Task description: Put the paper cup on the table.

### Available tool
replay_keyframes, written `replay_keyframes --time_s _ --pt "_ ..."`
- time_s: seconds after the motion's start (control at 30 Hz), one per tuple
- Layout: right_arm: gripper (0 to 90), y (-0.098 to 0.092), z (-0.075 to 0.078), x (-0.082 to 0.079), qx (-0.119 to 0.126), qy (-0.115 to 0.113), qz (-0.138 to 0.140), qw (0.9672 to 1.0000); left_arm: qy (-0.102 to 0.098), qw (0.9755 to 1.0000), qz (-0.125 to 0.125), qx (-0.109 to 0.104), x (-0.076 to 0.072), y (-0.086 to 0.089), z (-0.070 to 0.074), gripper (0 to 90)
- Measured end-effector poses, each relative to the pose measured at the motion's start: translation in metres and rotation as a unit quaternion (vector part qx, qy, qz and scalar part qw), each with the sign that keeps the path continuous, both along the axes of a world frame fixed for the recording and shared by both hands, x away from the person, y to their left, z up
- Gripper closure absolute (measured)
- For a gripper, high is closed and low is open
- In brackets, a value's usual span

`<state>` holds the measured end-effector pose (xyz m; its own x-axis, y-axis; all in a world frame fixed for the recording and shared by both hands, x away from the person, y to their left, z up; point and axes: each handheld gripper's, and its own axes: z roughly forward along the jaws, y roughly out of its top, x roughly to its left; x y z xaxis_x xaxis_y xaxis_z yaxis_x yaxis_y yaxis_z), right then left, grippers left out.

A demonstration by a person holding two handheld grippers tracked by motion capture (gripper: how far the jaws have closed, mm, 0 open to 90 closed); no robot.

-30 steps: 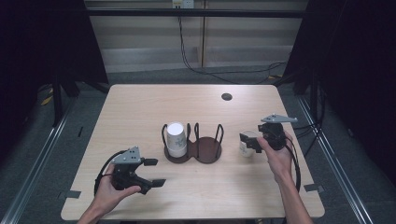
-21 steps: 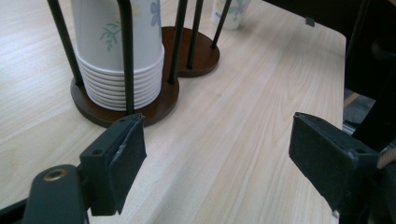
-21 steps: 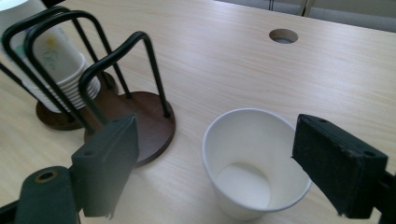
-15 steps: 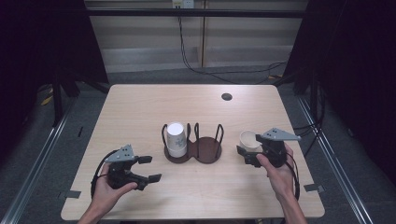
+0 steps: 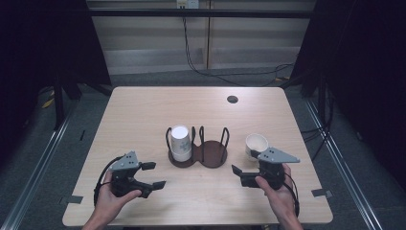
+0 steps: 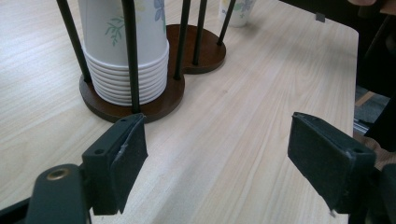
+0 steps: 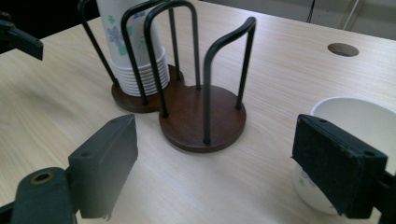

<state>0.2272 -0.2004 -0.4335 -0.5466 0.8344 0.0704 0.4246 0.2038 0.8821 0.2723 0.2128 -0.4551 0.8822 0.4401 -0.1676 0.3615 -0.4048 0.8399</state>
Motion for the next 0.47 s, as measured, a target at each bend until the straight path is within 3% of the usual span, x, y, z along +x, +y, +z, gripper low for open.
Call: replay_keyframes --time_s 0.13,0.23,0.37,0.47 --pt "14.1 0.007 -0.005 -0.007 0.009 -0.003 -0.001 1.0 0.001 0.9999 0.011 -0.002 0.0 0.001 -0.002 19.3" --pt "14.6 0.011 -0.011 -0.01 0.031 0.002 -0.004 0.9995 -0.001 0.9998 0.018 -0.005 0.0 0.001 -0.004 19.2" --pt "15.7 0.019 -0.02 -0.009 0.034 0.017 0.009 0.9992 0.001 0.9998 0.02 -0.003 -0.002 -0.003 -0.008 18.8" --pt "15.6 0.023 -0.023 -0.008 0.035 0.021 0.012 0.9991 -0.002 0.9993 0.036 -0.008 -0.002 -0.008 -0.012 17.2"
